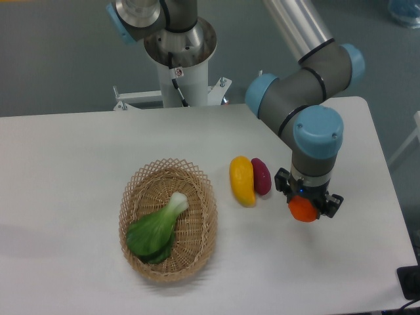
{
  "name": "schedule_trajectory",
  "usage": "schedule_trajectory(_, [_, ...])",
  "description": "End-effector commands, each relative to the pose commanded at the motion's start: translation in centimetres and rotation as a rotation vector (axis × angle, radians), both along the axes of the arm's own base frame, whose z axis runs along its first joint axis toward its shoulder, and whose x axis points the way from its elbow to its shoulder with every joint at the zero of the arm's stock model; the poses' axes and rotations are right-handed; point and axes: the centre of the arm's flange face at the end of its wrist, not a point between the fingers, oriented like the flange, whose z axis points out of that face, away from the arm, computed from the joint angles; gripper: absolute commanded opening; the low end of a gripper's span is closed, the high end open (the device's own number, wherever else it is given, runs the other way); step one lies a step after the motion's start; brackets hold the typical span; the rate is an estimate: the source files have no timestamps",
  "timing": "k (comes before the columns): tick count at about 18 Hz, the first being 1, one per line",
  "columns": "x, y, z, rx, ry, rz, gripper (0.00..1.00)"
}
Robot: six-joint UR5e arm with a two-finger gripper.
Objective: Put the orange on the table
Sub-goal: 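Carry the held orange past the yellow mango and lower it toward the table, then open the gripper to release the orange onto the table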
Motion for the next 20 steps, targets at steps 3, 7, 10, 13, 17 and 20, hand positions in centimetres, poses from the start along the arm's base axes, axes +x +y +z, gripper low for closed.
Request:
schedule_trajectory(3, [1.2, 0.8, -2.1, -0.071, 0.072, -0.017, 0.50])
schedule_trajectory(7, [1.9, 2.0, -3.4, -0.063, 0.103, -0.017, 0.58])
schedule_trajectory(10, [2.2, 2.1, -3.8, -0.066, 0.098, -0.024, 0.64])
schedule_trajectory(13, [2.2, 2.1, -3.9, -0.066, 0.098, -0.024, 0.77])
schedule_trajectory(17, [2.5, 2.0, -3.9, -0.066, 0.096, -0.024, 0.88])
schedule_trajectory(20, [2.5, 1.9, -3.5, -0.062, 0.101, -0.019, 0.96])
